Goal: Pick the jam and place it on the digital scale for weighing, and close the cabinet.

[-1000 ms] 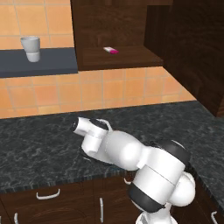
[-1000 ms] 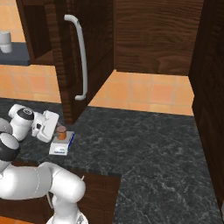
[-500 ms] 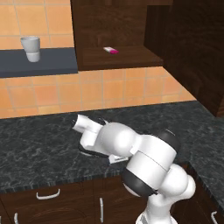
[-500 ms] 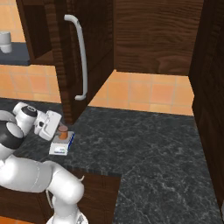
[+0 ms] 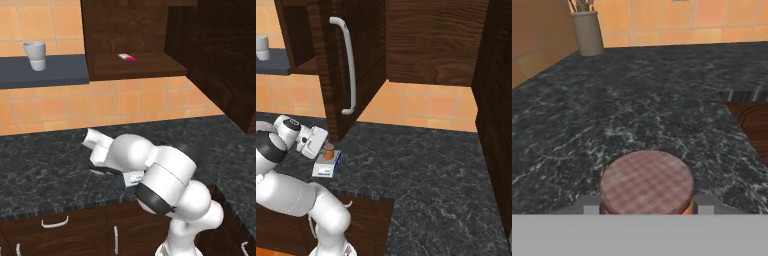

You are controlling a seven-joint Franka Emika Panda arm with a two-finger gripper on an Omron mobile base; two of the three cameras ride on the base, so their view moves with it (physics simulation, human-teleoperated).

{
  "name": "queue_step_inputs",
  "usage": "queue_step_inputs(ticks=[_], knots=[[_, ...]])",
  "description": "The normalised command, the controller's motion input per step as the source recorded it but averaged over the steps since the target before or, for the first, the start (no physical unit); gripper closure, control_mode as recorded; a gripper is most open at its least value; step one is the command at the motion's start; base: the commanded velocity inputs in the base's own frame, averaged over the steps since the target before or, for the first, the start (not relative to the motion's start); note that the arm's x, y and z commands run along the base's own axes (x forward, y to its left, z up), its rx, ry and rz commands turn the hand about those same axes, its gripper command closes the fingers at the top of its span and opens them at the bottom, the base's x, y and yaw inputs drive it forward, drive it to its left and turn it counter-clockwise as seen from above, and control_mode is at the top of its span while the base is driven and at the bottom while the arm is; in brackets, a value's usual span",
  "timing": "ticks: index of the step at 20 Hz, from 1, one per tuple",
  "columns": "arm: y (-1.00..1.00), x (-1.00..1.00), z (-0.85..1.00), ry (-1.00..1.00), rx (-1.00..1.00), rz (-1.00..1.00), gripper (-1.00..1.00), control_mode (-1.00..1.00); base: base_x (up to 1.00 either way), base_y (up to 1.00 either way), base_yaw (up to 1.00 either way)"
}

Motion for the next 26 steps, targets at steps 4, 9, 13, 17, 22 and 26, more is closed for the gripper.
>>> queue_step_inputs(ticks=[4,9,13,17,22,26], knots=[[0.13,0.01,-0.23,-0.01,-0.03,-0.05,1.0,-1.0,0.0,0.0,0.0],[0.14,0.0,-0.3,-0.01,-0.04,-0.03,1.0,-1.0,0.0,0.0,0.0],[0.22,0.0,-0.31,-0.01,0.0,-0.02,1.0,-1.0,0.0,0.0,0.0],[0.21,0.0,-0.32,0.0,0.0,-0.02,-1.0,-1.0,0.0,0.0,0.0],[0.18,0.0,-0.24,0.0,0.0,-0.02,-1.0,-1.0,0.0,0.0,0.0],[0.13,-0.04,-0.07,-0.02,0.0,-0.01,-1.0,-1.0,0.0,0.0,0.0]])
